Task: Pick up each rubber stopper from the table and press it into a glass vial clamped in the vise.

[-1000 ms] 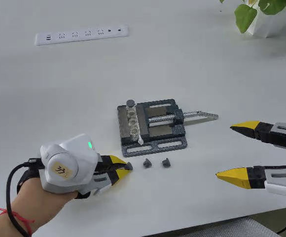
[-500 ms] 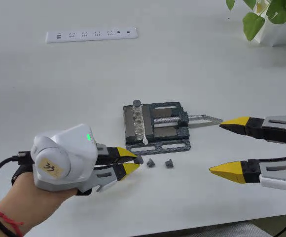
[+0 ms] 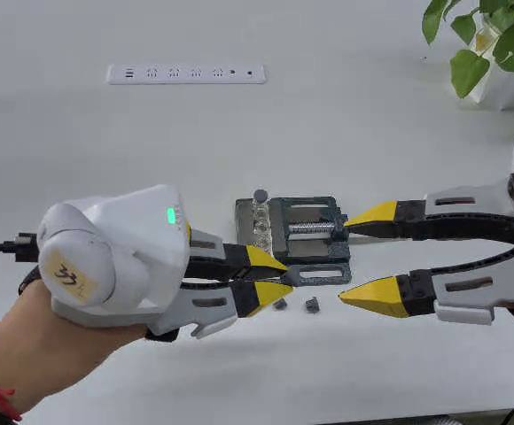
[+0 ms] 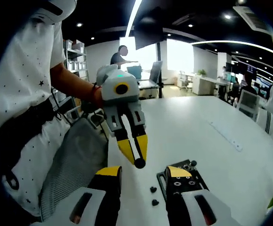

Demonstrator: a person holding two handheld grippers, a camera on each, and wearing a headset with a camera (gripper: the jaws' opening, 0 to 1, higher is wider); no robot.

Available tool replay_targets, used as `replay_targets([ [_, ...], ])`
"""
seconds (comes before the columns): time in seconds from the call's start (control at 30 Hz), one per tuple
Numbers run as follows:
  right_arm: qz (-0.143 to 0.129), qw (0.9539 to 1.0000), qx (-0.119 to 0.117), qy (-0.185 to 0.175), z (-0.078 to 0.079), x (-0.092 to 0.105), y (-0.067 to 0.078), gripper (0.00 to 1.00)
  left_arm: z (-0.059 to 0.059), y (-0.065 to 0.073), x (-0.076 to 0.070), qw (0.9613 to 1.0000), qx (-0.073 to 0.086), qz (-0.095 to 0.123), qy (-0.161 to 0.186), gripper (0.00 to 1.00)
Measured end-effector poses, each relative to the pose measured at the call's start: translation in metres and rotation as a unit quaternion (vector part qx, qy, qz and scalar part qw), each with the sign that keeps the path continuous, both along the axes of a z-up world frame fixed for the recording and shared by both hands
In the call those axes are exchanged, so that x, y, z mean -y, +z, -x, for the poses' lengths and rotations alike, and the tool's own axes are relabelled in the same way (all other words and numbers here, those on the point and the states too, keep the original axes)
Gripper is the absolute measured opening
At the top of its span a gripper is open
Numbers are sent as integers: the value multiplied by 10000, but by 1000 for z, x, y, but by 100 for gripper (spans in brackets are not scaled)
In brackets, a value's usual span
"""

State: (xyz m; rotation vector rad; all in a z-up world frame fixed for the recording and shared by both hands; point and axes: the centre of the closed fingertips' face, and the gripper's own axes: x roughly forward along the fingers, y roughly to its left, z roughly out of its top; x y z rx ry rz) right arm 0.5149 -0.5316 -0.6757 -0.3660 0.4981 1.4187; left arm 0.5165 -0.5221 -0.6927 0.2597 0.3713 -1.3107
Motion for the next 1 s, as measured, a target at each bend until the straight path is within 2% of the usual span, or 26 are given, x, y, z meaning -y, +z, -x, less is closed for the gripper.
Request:
replay_targets([
  [0.2, 96, 9993, 51, 366, 7, -13, 4, 25, 3, 9, 4, 9999, 49, 39, -112, 4],
  [0.4, 220, 9978, 73, 623, 10, -15, -2, 18, 7, 11, 5, 9998, 21, 73, -187, 4],
  [0.6, 305, 9967, 54, 746, 11, -15, -8, 14, 7, 13, 5, 9997, 3, 144, -178, 4],
  [1.0, 345, 9959, 82, 827, 12, -19, -6, 9, 8, 13, 4, 9997, -16, 159, -195, 4],
])
